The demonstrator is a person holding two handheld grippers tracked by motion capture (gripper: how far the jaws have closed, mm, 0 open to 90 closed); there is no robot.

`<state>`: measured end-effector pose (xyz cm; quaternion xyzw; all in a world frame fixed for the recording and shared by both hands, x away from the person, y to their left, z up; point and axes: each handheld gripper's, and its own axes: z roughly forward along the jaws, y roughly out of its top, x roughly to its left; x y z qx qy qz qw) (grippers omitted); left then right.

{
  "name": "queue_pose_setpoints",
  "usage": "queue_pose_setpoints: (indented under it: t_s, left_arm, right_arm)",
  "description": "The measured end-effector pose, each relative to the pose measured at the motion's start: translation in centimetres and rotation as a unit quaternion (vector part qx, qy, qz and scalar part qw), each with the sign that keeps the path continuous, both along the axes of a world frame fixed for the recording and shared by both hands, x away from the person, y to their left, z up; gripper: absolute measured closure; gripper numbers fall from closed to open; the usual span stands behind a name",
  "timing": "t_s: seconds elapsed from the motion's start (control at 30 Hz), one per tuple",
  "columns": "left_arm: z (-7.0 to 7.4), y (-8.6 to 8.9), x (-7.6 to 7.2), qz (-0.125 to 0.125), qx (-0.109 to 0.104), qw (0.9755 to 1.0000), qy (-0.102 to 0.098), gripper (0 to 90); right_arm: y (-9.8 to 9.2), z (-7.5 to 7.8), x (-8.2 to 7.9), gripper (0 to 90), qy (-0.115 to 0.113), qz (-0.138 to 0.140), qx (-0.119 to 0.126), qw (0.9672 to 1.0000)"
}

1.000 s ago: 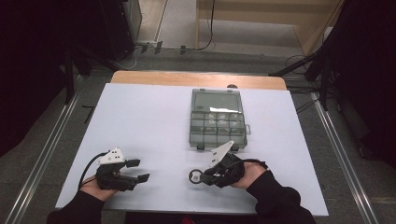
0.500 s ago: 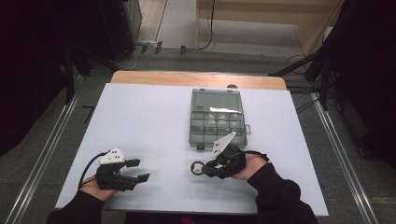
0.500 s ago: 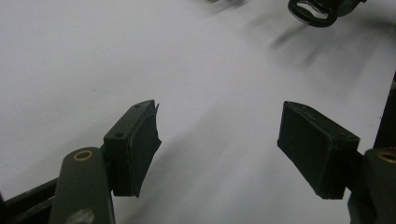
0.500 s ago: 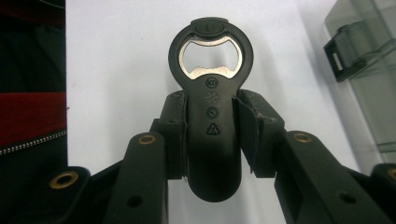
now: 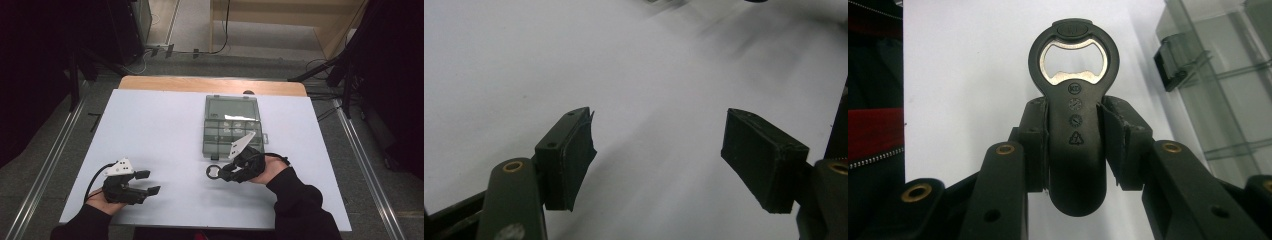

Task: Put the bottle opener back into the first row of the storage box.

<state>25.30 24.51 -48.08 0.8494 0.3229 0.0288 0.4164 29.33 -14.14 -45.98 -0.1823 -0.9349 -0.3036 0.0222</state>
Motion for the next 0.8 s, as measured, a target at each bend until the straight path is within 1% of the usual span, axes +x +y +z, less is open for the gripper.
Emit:
queue_pose_setpoints:
  t_s: [0.33,0.43,0.47,0.67,0.7,0.8]
  left_arm:
    - [0.0,0.1,0.0,0.002,-0.001,1.0000,0.000,28.3]
    - [0.0,0.1,0.1,0.002,-0.001,1.0000,0.001,28.3]
    - [0.0,0.1,0.1,0.002,0.000,1.0000,0.001,28.3]
    - [-0.1,0.0,0.1,0.001,0.000,1.0000,0.001,28.3]
    - [-0.1,0.0,0.1,0.001,0.000,1.0000,0.002,28.4]
    - [-0.1,0.0,0.1,0.001,0.000,1.0000,0.002,28.3]
  right_arm:
    - [-0.6,0.8,0.9,65.7,-0.005,-0.005,0.002,1.0000]
    - [-0.8,1.1,1.2,65.7,-0.001,-0.007,0.006,1.0000]
    - [-0.9,1.3,1.5,65.7,-0.004,-0.006,0.008,0.9999]
    - [-1.2,1.9,2.2,65.7,-0.004,-0.008,0.003,1.0000]
    - [-1.4,2.1,2.5,65.7,-0.002,-0.009,-0.001,1.0000]
    - [-1.5,2.4,2.9,65.7,-0.006,-0.008,-0.002,0.9999]
